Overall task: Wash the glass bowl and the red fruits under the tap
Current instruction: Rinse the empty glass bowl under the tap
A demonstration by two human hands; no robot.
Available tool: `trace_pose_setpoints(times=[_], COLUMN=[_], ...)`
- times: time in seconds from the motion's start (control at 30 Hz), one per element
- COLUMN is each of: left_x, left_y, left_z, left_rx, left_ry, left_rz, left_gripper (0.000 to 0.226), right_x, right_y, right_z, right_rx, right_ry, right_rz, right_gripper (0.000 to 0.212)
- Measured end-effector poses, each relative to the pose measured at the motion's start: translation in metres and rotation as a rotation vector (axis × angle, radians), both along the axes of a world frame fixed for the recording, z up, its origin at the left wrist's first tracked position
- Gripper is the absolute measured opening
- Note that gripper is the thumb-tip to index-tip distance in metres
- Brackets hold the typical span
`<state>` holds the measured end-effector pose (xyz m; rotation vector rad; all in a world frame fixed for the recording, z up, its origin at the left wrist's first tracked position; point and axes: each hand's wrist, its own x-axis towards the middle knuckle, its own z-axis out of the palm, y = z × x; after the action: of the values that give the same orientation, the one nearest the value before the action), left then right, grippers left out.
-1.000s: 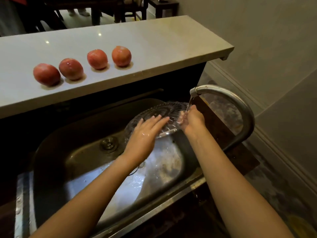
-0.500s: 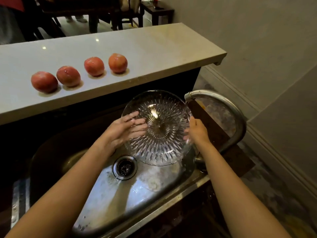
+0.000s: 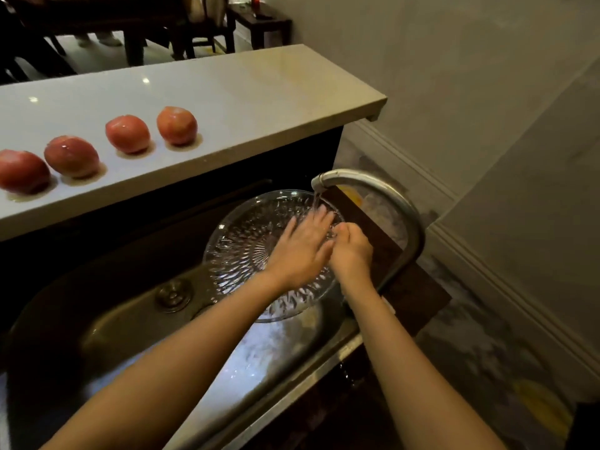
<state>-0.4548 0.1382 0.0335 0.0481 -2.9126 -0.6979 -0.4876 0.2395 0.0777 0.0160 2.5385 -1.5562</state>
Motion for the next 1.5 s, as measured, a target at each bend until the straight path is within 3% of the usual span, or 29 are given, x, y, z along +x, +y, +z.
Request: trace_pose_setpoints(times=[0.13,0.23,0.37,0.47,0.63,0.8,1.0,1.17,1.3,1.33,1.4,1.47,1.5], left_x=[-0.027,-0.026,0.019,0.066,0.043,-0.023,-0.019,0.012,0.059,0.068,0.083,0.095,0.1], left_y=[-0.013,-0.05,-0.081,-0.048,0.006,-0.008,-0.03,-0.076,-0.115,-0.119,-0.121,-0.119,-0.119], left_z=[0.015,0.01,-0.007,-0.018,0.007,0.036,0.026,0.018,0.014,0.013,0.013,0.011,0.008], left_rx=[-0.036,-0.013,-0.08,0.037,0.092,-0.044,-0.071,-0.108,-0.25,-0.148,0.276,0.819,0.944], left_ry=[0.055,-0.007,-0.16,-0.219,-0.136,-0.054,0.057,0.003,-0.086,-0.127,-0.216,-0.211,-0.16], left_rz=[-0.021,0.17,0.205,0.139,-0.067,0.05,0.082,0.402,0.668,0.719,0.772,0.753,0.748], left_gripper=[0.058,0.057,0.059,0.063,0.052,0.055,0.055,0.056,0.057,0.057,0.054,0.04,0.035], right_x=[0.001,-0.003,-0.008,-0.011,0.003,0.014,0.016,0.018,0.01,0.009,0.008,0.006,0.005], right_y=[0.002,0.003,0.001,-0.002,-0.005,-0.012,-0.023,-0.023,-0.014,-0.012,-0.011,-0.009,-0.008], right_z=[0.003,0.005,0.005,0.003,-0.004,-0.001,-0.001,-0.004,-0.007,-0.008,-0.008,-0.007,-0.005], right_rx=[-0.081,-0.081,-0.046,-0.033,-0.13,-0.253,-0.3,-0.277,-0.365,-0.392,-0.404,-0.245,-0.073], right_ry=[0.069,0.1,0.142,0.137,0.073,0.059,0.062,0.091,0.039,0.014,-0.027,-0.02,-0.009], right_rz=[-0.046,-0.069,-0.147,-0.175,-0.146,-0.116,-0.047,-0.015,-0.051,-0.052,-0.049,-0.007,0.06], right_gripper=[0.027,0.029,0.032,0.031,0.026,0.026,0.028,0.026,0.026,0.026,0.026,0.028,0.031])
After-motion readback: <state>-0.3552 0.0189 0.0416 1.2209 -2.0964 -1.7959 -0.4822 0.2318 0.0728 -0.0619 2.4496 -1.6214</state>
